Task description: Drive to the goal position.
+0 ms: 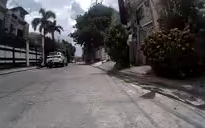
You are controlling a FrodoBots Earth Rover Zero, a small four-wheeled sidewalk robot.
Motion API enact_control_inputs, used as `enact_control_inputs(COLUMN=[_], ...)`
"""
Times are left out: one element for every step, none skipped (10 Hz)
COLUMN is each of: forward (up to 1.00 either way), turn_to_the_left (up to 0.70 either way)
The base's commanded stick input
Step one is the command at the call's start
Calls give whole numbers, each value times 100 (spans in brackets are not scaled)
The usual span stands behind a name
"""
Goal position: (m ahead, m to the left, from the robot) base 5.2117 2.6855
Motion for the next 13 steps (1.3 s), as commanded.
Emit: enact_control_inputs(forward=[6, 6, 6, 6, 7, 6, 14, 35, 63, 72, 79, 93, 100], turn_to_the_left=[0, 0, 0, 0, 0, 0, 0, 0, 0, 0, 0, 0, 0])
